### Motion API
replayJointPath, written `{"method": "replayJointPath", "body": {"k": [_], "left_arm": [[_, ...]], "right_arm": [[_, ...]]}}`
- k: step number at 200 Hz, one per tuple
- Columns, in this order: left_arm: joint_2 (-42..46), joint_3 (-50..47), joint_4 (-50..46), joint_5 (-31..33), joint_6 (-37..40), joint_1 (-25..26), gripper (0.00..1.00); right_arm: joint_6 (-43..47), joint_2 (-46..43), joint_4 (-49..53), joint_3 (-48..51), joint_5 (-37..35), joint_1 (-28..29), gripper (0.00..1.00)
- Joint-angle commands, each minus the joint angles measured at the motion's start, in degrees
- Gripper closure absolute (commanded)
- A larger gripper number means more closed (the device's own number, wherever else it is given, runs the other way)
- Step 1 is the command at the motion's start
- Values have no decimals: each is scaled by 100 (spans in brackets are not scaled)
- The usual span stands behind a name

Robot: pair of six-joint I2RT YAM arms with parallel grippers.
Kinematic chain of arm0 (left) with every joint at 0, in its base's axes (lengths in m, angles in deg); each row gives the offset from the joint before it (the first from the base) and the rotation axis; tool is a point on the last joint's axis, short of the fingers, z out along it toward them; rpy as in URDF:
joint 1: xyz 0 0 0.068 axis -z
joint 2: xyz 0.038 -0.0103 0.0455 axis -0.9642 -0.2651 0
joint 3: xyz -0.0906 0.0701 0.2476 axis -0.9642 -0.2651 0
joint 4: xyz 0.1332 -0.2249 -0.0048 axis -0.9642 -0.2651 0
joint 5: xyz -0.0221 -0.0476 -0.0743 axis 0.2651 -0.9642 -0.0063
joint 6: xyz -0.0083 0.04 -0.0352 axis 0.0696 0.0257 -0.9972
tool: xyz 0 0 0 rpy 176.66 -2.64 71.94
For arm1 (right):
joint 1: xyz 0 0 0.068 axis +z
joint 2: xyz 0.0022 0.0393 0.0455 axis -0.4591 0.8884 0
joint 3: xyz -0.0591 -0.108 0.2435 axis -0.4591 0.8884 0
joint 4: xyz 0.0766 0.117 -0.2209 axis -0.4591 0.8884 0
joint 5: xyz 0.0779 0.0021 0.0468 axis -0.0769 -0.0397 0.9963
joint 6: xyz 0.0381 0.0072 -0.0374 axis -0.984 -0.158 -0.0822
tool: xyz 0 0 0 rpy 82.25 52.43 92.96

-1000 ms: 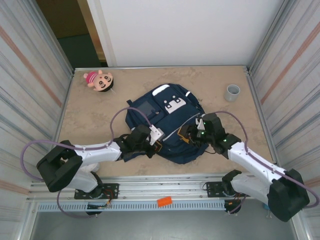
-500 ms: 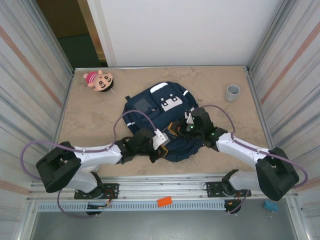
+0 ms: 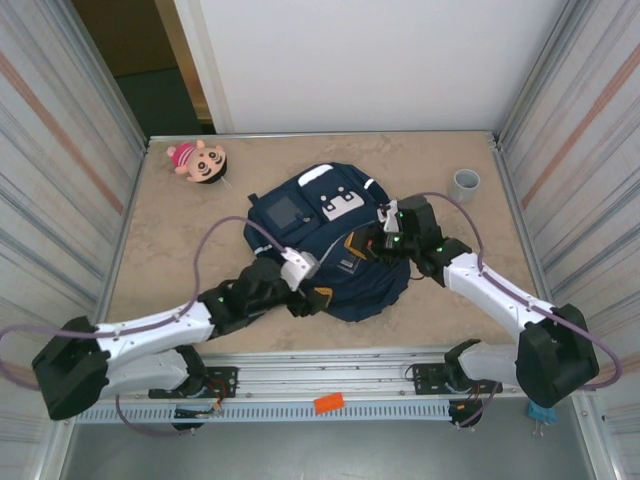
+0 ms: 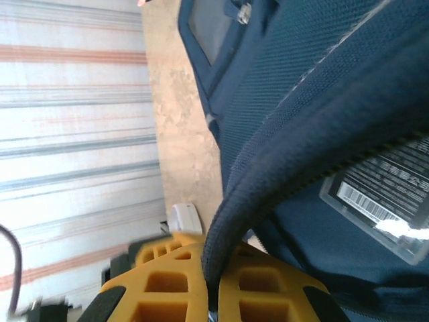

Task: Pack books, pencil case, and school supplies into a backpack

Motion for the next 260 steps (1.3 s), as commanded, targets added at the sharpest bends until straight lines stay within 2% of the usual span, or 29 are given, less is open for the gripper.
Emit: {"method": "replayJointPath", "body": {"k": [1, 23, 48, 60, 89, 158, 177, 192, 199, 237, 260], "left_arm": [[381, -439, -138, 662, 73, -430, 22], [442, -671, 104, 362, 480, -767, 20], [82, -575, 234, -45, 1069, -783, 19], [-160, -478, 327, -462, 1158, -784, 18], [-627, -448, 933, -1027, 888, -783, 17], [-1625, -192, 2220, -1235, 447, -768, 25], [-1887, -133, 2446, -1200, 359, -771, 34], [-2072, -88, 2570, -1198, 281, -766, 52], [-2150, -62, 2619, -1229, 228, -766, 58], [-2261, 29, 2800, -1647, 166, -633, 70], [-2247, 113, 2676, -1684, 171, -514, 77]], "right_arm": [[678, -162, 610, -536, 563, -96, 100], [772, -85, 740, -699, 634, -114, 100], [657, -67, 563, -625, 637, -109, 100], [617, -60, 517, -586, 629, -109, 100], [598, -61, 499, -568, 577, -100, 100], [562, -1, 395, -542, 591, -92, 100], [543, 2, 354, -508, 588, -87, 100], [527, -4, 319, -492, 594, -79, 100], [518, -14, 314, -489, 589, -83, 100], [454, -10, 215, -402, 539, -85, 100], [384, 16, 108, -343, 519, -83, 100]]}}
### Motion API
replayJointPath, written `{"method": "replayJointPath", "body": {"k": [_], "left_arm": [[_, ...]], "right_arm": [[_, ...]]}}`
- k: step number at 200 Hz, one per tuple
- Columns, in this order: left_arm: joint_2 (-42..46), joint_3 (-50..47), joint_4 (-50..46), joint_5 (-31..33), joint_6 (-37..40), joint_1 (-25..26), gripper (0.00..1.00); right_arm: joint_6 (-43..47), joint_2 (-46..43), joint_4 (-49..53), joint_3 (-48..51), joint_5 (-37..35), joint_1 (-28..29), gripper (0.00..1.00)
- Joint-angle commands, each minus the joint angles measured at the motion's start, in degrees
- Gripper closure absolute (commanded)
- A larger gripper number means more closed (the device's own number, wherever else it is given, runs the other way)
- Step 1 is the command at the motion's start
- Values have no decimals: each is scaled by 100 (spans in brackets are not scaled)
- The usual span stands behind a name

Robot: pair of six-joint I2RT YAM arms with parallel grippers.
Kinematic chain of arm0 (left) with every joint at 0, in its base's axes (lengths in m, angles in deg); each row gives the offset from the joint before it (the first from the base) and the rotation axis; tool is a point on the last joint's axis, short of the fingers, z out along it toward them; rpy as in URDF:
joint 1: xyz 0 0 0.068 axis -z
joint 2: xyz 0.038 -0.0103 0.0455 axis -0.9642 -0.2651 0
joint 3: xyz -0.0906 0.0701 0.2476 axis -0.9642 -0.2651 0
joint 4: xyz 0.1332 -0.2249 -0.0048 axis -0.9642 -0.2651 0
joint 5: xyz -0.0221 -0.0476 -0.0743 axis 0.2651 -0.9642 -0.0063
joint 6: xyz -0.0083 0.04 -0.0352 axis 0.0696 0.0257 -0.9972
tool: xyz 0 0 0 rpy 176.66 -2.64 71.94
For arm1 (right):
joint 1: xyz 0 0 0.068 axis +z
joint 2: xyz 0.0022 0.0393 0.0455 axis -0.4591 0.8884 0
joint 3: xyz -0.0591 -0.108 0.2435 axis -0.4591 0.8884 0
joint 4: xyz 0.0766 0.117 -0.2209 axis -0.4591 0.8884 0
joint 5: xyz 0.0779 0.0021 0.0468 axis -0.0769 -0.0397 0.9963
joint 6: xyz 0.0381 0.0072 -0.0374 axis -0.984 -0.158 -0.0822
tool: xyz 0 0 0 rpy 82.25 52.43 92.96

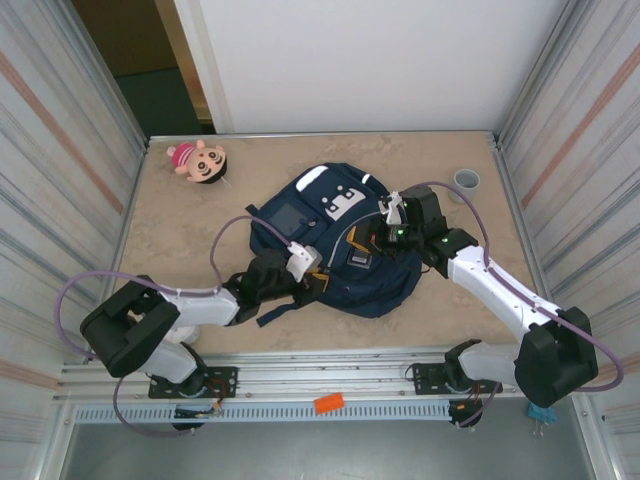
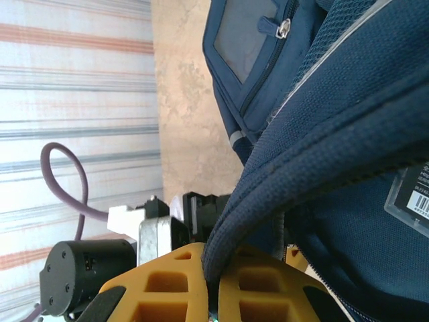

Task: Pack books, pencil case, and school supplies into a backpack

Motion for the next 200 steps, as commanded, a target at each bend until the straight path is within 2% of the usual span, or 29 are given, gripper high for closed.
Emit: {"method": "replayJointPath", "body": {"k": [1, 53, 94, 123, 142, 160, 179, 193, 200], "left_arm": [[-20, 264, 260, -344, -11, 170, 77], [-18, 296, 105, -240, -157, 243, 100], [7, 493, -138, -598, -156, 436, 100], [-4, 776, -214, -818, -237, 854, 100], [-39, 889, -22, -781, -388, 1136, 100], [-34, 926, -131, -405, -388, 1260, 93], [107, 885, -550, 176, -221, 1274, 74], [313, 902, -1046, 463, 138, 1274, 55], [453, 914, -1323, 616, 352, 1269, 50]], "right_arm": [[-59, 5, -417, 70, 304, 35, 100], [-131, 16, -513, 84, 238, 34, 100], [-293, 55, -716, 176, 65, 40, 100], [-404, 169, -1081, 260, -76, 33, 100], [-253, 311, -982, 219, 42, -83, 100], [25, 362, -672, 146, 260, -210, 100], [632, 354, 154, -25, 526, -372, 100], [1136, 294, 790, -117, 747, -571, 100], [1366, 273, 1146, -147, 847, -699, 100]]}}
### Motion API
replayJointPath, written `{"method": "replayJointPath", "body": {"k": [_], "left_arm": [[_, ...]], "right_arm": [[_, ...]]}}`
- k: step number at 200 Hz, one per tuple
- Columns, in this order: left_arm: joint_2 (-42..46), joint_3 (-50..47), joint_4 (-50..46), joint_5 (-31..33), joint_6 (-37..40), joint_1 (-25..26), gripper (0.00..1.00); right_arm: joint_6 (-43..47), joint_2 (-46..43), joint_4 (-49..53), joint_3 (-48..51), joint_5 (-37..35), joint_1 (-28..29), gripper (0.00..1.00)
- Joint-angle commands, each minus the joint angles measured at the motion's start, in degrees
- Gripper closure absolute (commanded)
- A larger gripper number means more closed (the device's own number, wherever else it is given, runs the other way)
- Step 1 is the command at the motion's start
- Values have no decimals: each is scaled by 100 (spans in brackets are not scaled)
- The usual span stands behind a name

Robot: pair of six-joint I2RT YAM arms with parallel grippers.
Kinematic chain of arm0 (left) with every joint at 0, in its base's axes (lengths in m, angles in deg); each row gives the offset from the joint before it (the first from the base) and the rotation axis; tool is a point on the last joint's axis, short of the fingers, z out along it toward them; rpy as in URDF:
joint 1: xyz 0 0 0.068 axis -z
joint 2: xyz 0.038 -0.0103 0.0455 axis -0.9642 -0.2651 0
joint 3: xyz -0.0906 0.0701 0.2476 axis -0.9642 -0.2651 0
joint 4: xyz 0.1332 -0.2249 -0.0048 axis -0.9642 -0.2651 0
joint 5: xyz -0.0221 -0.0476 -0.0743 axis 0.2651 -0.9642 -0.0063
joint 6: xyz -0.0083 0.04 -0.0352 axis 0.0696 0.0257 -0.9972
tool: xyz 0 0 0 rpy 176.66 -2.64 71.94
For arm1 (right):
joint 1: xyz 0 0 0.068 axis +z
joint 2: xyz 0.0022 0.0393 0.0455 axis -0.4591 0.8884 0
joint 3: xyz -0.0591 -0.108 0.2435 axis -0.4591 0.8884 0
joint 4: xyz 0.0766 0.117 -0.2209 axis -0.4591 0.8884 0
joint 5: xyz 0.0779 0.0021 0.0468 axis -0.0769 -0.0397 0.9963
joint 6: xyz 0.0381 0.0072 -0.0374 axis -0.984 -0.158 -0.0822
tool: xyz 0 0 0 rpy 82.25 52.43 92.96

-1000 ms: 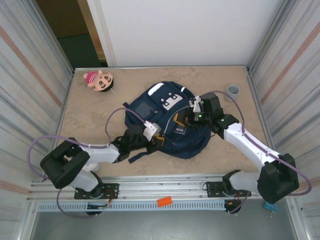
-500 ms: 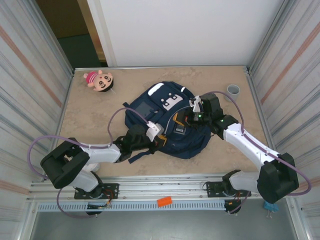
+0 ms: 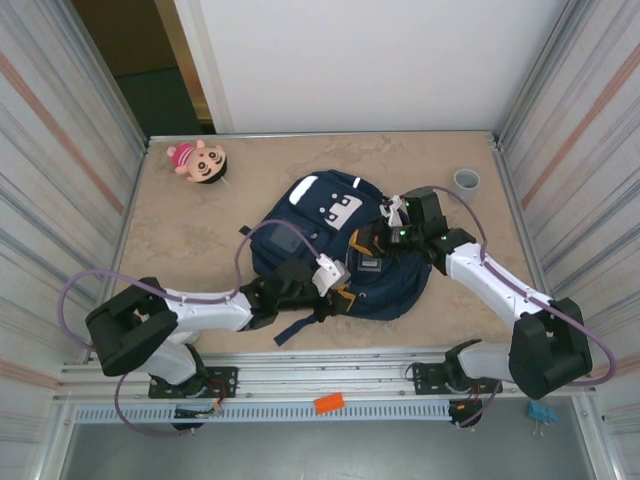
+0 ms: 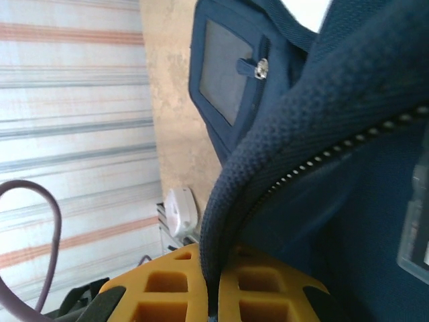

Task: Pack books, pencil case, and school supplies into a backpack

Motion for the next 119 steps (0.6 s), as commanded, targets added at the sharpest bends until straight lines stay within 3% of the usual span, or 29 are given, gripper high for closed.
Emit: {"method": "replayJointPath", "body": {"k": [1, 17, 43, 52, 99, 119], "left_arm": [[479, 238, -592, 465, 572, 56, 49], [812, 208, -1077, 912, 1151, 59, 39], [1186, 0, -1208, 1492, 2502, 34, 28], [1186, -30, -1219, 1552, 3031, 7, 27], [506, 479, -1988, 1174, 5014, -117, 24], [304, 544, -1870, 1194, 5333, -222, 23]], "right_arm": [[1107, -16, 1087, -283, 380, -332, 100], [1594, -66, 1741, -328, 493, -707, 97], [2025, -124, 2574, -394, 160, -1221, 66], [2147, -166, 2814, -446, -8, -1309, 60], [2255, -974, 3272, -358, -1063, -1190, 57], [2091, -1376, 3154, -64, -1286, -1038, 57]]}}
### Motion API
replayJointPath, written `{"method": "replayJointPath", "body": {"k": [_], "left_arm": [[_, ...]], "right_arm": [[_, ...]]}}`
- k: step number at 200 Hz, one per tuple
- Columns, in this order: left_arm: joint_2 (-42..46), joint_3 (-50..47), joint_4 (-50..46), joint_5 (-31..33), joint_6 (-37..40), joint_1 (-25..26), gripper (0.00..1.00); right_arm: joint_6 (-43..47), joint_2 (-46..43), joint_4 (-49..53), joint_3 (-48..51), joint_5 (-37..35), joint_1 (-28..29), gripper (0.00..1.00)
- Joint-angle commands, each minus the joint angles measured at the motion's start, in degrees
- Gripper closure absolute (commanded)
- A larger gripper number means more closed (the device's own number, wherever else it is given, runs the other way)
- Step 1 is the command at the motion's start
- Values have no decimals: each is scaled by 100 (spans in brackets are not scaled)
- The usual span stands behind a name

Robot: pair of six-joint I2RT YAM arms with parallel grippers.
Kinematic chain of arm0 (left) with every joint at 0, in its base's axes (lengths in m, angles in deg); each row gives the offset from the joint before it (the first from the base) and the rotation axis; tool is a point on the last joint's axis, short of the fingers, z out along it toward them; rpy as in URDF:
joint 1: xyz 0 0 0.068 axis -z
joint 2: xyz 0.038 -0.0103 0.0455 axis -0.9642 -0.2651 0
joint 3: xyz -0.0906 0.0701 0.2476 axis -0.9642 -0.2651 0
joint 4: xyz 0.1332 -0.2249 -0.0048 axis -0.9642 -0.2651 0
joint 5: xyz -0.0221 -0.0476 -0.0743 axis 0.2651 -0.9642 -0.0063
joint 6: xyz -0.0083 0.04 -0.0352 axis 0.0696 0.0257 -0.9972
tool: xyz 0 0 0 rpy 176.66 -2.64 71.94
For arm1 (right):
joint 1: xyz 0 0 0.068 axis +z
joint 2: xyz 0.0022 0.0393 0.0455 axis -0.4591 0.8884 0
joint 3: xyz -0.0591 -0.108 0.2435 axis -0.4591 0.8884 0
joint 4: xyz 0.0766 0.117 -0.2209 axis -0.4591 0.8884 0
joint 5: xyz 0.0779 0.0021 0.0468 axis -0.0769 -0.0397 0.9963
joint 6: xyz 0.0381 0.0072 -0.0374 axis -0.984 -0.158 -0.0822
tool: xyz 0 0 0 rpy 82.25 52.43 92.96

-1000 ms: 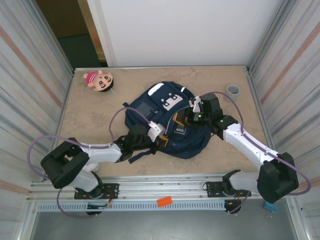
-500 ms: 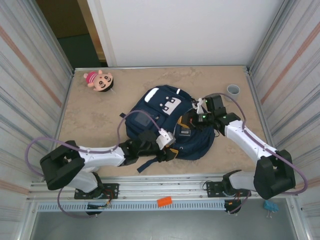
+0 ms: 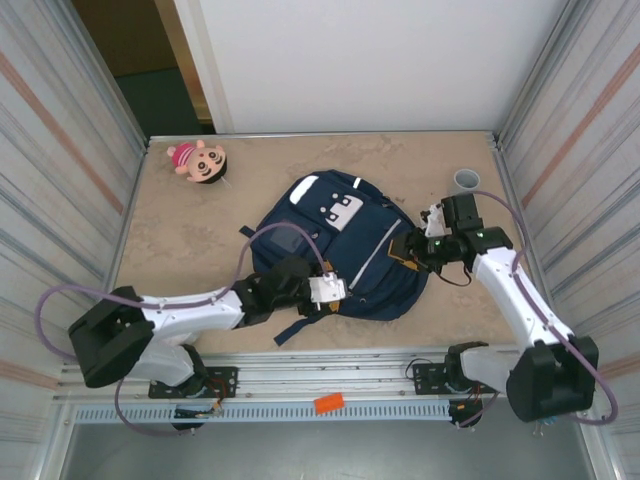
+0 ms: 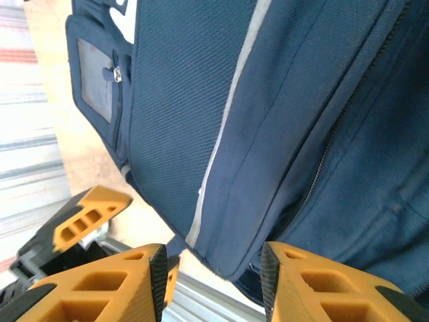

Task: Pack books, pencil case, and school supplies into a backpack

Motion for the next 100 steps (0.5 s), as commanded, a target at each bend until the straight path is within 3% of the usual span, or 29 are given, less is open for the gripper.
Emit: {"method": "replayJointPath", "body": {"k": [1, 41, 66, 100], "left_arm": [[-172, 231, -168, -54, 1088, -126, 23], [-144, 410, 122, -678, 979, -297, 23], [-308, 632, -264, -1195, 1216, -291, 28], [-646, 958, -847, -1061, 1612, -289, 30]], "right_arm": [[79, -486, 191, 230, -484, 170, 57], [-387, -540, -218, 780, -487, 87, 55], [-447, -233, -744, 948, 108, -116, 55], [-303, -50, -1012, 884, 590, -226, 55]]}}
